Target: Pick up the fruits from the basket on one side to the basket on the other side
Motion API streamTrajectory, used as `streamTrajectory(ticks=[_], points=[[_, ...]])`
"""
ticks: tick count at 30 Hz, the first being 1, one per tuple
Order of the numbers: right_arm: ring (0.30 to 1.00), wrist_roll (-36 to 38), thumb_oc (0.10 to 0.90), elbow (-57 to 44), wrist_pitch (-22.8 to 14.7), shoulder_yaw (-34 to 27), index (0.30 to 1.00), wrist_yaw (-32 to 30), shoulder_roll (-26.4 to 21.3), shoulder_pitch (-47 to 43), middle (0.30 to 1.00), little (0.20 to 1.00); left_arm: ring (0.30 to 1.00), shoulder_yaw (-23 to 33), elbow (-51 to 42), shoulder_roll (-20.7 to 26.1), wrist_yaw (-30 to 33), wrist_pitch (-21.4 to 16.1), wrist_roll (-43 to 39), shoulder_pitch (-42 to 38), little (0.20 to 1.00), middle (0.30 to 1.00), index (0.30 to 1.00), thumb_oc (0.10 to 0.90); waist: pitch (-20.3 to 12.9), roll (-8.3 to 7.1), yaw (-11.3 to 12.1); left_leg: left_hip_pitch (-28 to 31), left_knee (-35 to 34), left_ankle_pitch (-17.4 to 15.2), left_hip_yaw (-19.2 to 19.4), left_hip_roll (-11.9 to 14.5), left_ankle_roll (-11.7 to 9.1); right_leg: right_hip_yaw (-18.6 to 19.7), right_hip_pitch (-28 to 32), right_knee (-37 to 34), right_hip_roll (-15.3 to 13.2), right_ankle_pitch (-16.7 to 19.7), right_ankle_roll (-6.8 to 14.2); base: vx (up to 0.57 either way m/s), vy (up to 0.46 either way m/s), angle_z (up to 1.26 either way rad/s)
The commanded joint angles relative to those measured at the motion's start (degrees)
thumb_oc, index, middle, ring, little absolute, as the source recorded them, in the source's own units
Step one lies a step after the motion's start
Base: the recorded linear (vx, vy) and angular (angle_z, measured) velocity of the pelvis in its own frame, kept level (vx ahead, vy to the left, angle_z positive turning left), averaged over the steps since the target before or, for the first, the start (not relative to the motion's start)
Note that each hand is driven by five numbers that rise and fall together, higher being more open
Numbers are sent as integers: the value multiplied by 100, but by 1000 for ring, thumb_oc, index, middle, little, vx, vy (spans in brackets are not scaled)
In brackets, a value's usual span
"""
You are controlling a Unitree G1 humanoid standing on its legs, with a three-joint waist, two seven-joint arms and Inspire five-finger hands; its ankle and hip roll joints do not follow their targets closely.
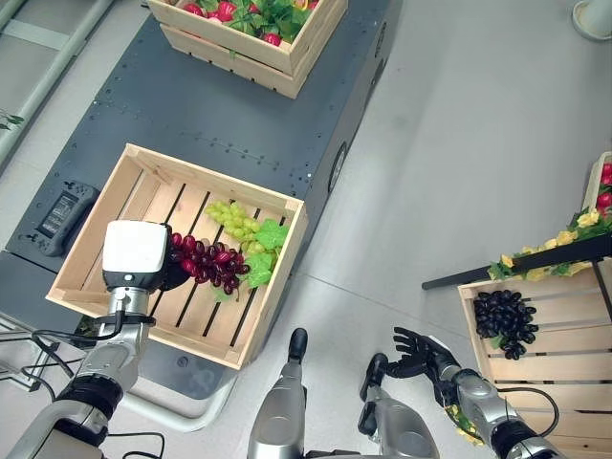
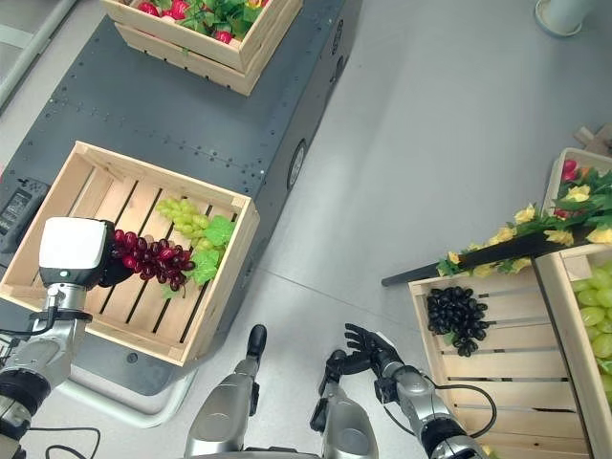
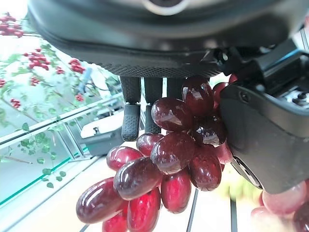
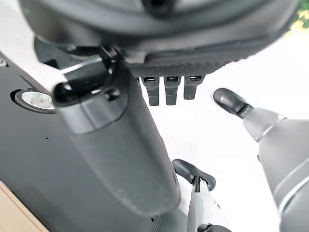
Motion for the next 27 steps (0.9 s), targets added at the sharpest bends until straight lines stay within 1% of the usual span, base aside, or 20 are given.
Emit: streamTrajectory(ticks=[1, 2, 3, 4, 5, 6, 8, 9, 10, 12, 13, 15, 19, 23, 24, 27], points=[[900, 514, 800, -761, -581, -179, 900, 0, -32, 570, 900, 900, 300, 788, -272, 424, 784, 13, -126, 31, 300, 300, 300, 400, -618, 31, 100, 154, -49, -402, 50, -547, 67, -17, -402, 772, 208, -270, -41, 21, -44, -1], [900, 514, 800, -769, -578, -174, 900, -1, -36, 577, 900, 900, 300, 801, -284, 423, 779, 15, -122, 48, 300, 300, 300, 400, -619, 33, 95, 160, -53, -401, 50, -546, 67, -18, -397, 768, 209, -268, -41, 22, -50, -2], [900, 588, 800, -1239, -628, -215, 900, 8, -43, 679, 900, 900, 300, 927, -577, 452, 754, 46, -42, 278, 300, 300, 300, 400, -682, 31, 104, 217, -106, -387, 31, -541, 62, -29, -336, 724, 200, -249, -28, 18, -41, -2], [900, 623, 800, -1499, -640, -233, 900, -9, -48, 725, 900, 900, 300, 976, -703, 453, 763, 66, 18, 378, 300, 300, 300, 400, -707, 31, 106, 238, -122, -383, 23, -541, 59, -29, -316, 709, 195, -240, -21, 36, -72, -1], [900, 716, 800, -2238, -542, -279, 900, -121, -70, 879, 900, 900, 300, 1141, -1042, 498, 744, 104, 82, 675, 300, 300, 300, 400, -776, 27, 95, 294, -152, -373, 18, -532, 57, -34, -256, 680, 179, -218, -10, 38, -74, -1], [900, 779, 800, -2716, -597, -300, 900, -123, -109, 984, 900, 900, 300, 1309, -1273, 522, 754, 108, 138, 912, 300, 300, 300, 400, -843, 27, 85, 352, -183, -370, 9, -524, 61, -30, -193, 644, 170, -203, -8, 53, -77, -1], [900, 833, 800, -3325, -480, -366, 900, -129, -148, 1063, 900, 900, 300, 1492, -1493, 510, 683, 89, 194, 1124, 300, 300, 300, 400, -941, 54, 74, 423, -203, -375, 9, -518, 74, -18, -113, 610, 160, -196, -3, 43, -37, 0], [900, 854, 800, -3427, -489, -378, 900, -93, -147, 1075, 900, 900, 300, 1524, -1529, 504, 683, 80, 197, 1164, 300, 300, 300, 400, -967, 62, 70, 436, -207, -375, 9, -517, 77, -14, -99, 604, 158, -195, -2, 51, -28, -1], [900, 844, 800, -3884, -490, -414, 900, -5, -144, 1080, 900, 900, 300, 1609, -1601, 462, 705, 40, 226, 1279, 300, 300, 300, 400, -1078, 90, 67, 491, -228, -379, 3, -517, 87, 8, -25, 565, 152, -193, 2, 54, -35, -1], [900, 918, 800, -4246, -406, -444, 900, 103, -140, 1060, 900, 900, 300, 1648, -1615, 420, 718, -35, 264, 1338, 300, 300, 300, 400, -1196, 110, 78, 536, -243, -381, -13, -516, 88, 14, 55, 521, 147, -197, 4, 69, -45, -2], [900, 953, 800, -4474, -400, -451, 900, 219, -140, 1029, 900, 900, 300, 1659, -1609, 406, 721, -80, 245, 1341, 300, 300, 300, 400, -1272, 118, 81, 555, -243, -386, -32, -522, 84, 27, 103, 482, 147, -193, 8, 72, -54, -5], [900, 945, 800, -4880, -214, -439, 900, 232, -166, 933, 900, 900, 300, 1594, -1534, 401, 743, -143, 240, 1285, 300, 300, 300, 400, -1379, 124, 102, 577, -243, -387, -57, -528, 74, 21, 186, 417, 146, -187, 6, 58, -46, -3], [900, 883, 800, -5640, 100, -346, 900, 236, -269, 602, 900, 900, 300, 1456, -1540, 314, 693, -150, 204, 1201, 300, 300, 300, 400, -1555, 124, 173, 649, -243, -428, -94, -551, 89, 29, 284, 366, 139, -211, -11, 54, -31, 2], [900, 767, 800, -5903, 187, -247, 900, 202, -338, 356, 900, 900, 300, 1326, -1488, 210, 672, -169, 225, 1084, 300, 300, 300, 400, -1630, 111, 224, 684, -243, -456, -100, -561, 101, 39, 338, 329, 127, -212, -17, 37, -20, -1], [900, 771, 800, -6119, 290, -158, 900, 286, -415, 171, 900, 900, 300, 1276, -1588, 171, 555, -157, 233, 1022, 300, 300, 300, 400, -1677, 106, 270, 696, -243, -466, -108, -566, 97, 33, 382, 286, 120, -206, -16, 0, 0, 0], [900, 871, 800, -6339, 532, 20, 900, 377, -476, -89, 900, 900, 300, 1265, -1655, 129, 435, -188, 210, 977, 300, 300, 300, 400, -1731, 81, 320, 722, -243, -476, -106, -571, 94, 46, 418, 237, 112, -180, -13, 0, 0, 0]])
